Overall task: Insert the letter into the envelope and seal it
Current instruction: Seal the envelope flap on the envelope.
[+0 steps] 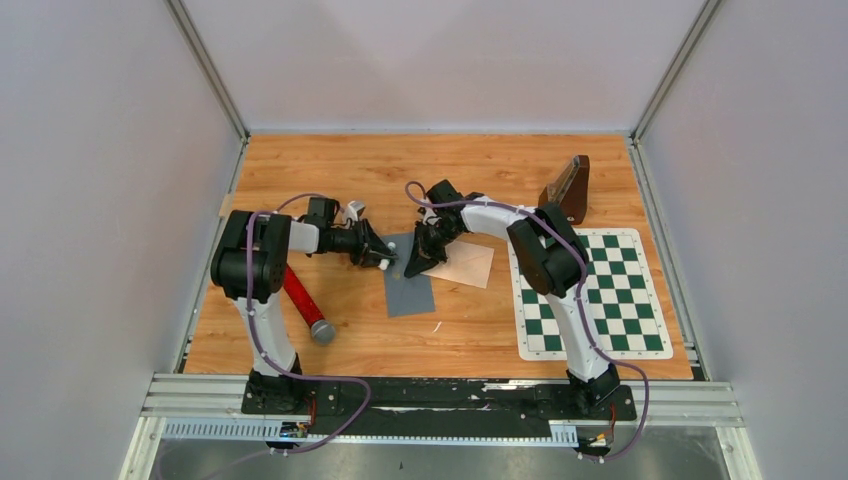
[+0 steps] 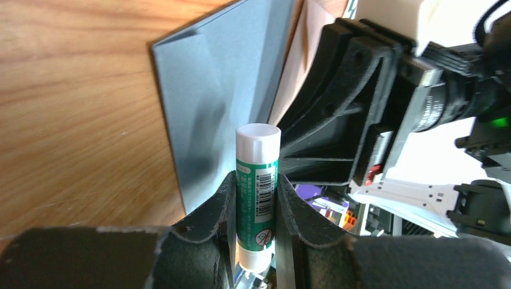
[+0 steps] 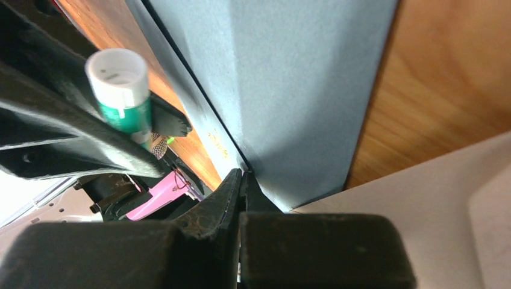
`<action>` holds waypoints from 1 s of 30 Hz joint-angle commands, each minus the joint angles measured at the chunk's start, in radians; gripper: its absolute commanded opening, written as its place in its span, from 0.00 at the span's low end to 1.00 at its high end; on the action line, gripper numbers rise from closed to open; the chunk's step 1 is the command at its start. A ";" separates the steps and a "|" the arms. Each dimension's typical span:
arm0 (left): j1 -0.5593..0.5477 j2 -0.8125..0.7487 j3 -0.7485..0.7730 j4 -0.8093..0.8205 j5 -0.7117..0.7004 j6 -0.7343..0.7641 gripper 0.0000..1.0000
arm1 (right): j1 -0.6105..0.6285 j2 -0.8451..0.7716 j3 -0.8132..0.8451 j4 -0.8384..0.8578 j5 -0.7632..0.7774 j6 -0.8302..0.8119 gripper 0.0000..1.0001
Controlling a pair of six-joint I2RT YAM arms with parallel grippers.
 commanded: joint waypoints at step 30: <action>0.004 0.077 0.049 -0.178 -0.084 0.159 0.00 | 0.000 -0.006 0.093 0.016 -0.098 -0.094 0.00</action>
